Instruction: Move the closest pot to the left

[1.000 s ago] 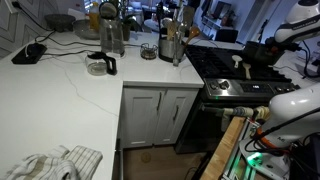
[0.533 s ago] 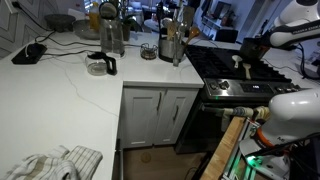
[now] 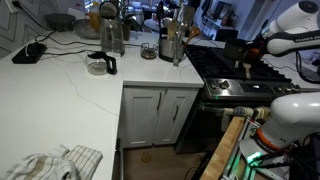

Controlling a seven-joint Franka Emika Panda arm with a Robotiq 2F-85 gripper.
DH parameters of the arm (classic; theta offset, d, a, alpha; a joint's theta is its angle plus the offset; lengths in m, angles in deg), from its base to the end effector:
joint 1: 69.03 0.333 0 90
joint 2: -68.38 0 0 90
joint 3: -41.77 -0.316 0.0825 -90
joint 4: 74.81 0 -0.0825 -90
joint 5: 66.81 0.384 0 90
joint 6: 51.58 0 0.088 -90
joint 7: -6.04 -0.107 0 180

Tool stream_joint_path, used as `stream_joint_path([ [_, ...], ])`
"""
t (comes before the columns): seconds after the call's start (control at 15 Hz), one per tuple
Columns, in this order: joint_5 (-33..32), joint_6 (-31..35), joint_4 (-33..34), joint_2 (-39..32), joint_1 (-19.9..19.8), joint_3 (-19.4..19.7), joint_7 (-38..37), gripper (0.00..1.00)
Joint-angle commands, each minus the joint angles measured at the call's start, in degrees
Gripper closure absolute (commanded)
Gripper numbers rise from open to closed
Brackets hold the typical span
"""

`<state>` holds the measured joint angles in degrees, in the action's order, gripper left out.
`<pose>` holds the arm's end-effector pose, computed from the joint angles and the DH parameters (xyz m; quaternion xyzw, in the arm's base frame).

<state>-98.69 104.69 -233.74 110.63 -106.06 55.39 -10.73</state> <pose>0.2441 -0.2707 0.4883 0.8720 -0.3388 0.2922 0.1987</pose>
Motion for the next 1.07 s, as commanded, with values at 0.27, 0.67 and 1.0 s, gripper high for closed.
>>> stream_joint_path([
  [0.27,2.94,-7.80,0.45,6.66,14.17,9.87,11.61,0.68],
  [0.67,2.92,-7.89,0.10,5.65,13.07,9.44,11.51,0.68],
  [1.0,3.49,-9.52,-0.21,5.88,16.26,10.59,12.99,0.92],
])
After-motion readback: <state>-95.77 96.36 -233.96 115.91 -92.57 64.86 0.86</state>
